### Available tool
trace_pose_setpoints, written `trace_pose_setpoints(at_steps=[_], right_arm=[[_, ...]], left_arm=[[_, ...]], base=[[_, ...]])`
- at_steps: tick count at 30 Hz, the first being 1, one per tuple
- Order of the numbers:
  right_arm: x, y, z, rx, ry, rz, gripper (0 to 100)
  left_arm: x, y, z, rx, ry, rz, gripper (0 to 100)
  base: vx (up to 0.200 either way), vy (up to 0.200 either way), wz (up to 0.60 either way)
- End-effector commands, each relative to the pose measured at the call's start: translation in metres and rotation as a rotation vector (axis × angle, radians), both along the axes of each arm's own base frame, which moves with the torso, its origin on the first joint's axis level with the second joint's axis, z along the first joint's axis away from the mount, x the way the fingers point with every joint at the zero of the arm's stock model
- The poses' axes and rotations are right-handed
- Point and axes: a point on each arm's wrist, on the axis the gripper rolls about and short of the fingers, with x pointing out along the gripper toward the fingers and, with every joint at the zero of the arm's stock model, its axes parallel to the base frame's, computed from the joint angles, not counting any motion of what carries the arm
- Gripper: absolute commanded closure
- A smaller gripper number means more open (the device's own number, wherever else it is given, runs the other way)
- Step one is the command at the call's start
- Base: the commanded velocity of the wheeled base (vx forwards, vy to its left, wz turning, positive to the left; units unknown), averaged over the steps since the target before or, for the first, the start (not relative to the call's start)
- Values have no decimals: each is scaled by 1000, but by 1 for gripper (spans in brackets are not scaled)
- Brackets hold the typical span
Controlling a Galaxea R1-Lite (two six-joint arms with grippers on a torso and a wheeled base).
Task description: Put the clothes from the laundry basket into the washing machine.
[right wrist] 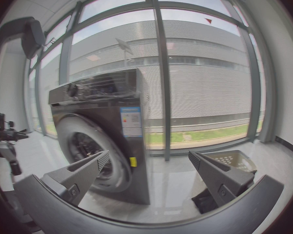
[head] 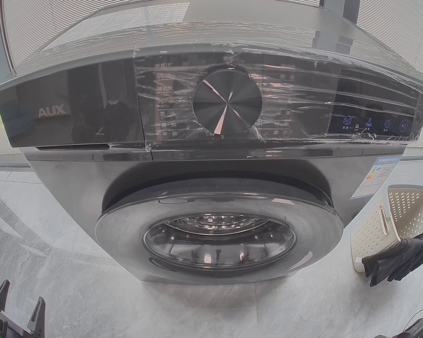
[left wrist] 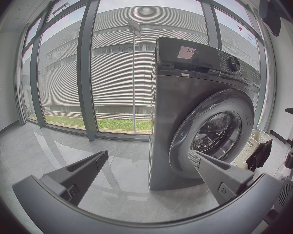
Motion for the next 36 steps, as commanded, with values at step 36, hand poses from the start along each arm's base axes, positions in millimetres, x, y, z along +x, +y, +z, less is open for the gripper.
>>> trace_pose_setpoints(at_steps=[36], right_arm=[[168, 44, 28, -50, 582, 658, 0]], left_arm=[[0, 0, -5, 1, -1, 0, 0]], base=[[0, 0, 0]])
